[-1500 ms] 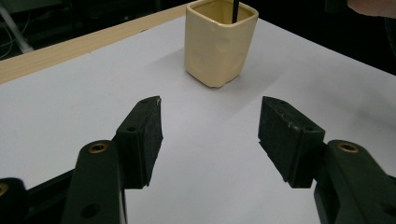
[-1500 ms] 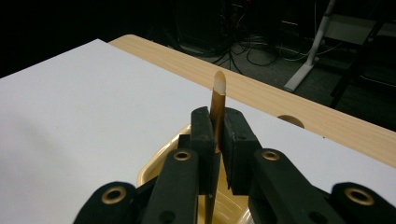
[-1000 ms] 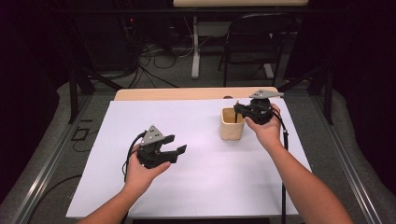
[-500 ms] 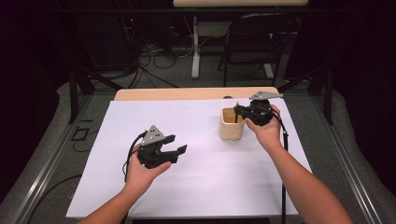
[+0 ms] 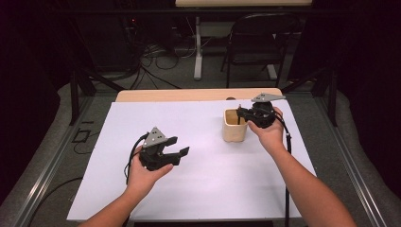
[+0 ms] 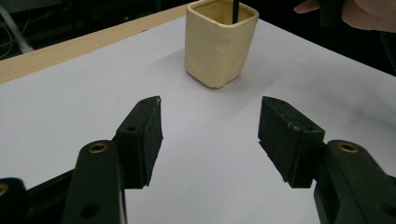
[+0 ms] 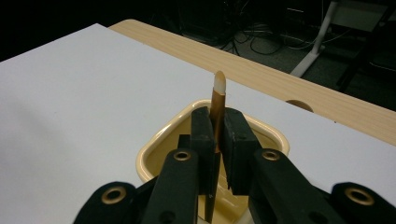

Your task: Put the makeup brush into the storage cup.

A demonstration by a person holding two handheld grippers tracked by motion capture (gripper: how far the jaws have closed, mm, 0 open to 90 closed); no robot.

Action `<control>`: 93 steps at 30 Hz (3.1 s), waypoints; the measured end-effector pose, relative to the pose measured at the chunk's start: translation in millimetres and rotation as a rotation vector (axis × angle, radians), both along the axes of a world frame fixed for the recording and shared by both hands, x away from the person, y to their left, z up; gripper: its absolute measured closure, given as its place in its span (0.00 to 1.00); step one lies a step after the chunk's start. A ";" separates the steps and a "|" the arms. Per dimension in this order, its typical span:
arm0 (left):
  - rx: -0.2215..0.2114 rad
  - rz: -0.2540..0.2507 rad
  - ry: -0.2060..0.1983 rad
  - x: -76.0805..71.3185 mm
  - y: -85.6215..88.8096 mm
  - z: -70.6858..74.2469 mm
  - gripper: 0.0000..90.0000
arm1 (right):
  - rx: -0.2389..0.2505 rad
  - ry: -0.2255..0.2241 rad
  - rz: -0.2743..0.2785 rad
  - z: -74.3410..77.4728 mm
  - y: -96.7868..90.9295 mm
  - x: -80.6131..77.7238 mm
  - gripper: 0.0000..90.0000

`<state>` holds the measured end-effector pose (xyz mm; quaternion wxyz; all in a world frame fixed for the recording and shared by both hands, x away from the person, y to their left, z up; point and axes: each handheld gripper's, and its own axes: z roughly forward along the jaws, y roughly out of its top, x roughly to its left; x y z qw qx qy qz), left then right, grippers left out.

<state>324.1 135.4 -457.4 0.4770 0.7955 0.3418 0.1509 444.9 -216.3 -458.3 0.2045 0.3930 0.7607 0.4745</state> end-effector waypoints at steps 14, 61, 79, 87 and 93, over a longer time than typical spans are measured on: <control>0.000 0.000 0.000 -0.3 -0.2 -0.5 0.45 | -0.009 0.006 0.007 -2.4 2.9 0.6 0.93; 0.000 0.005 0.005 0.0 0.5 -0.6 0.45 | -0.023 0.015 0.006 2.4 0.8 -2.4 0.54; -0.002 0.007 0.005 0.5 1.7 -0.4 0.45 | -0.024 0.010 0.013 6.3 -0.8 -5.4 0.54; -0.002 0.010 0.005 0.1 2.6 0.0 0.45 | -0.032 0.010 0.036 10.4 -2.5 -10.0 0.53; -0.004 0.012 0.008 -0.3 2.7 0.1 0.45 | -0.037 0.012 0.061 13.5 -4.1 -15.1 0.53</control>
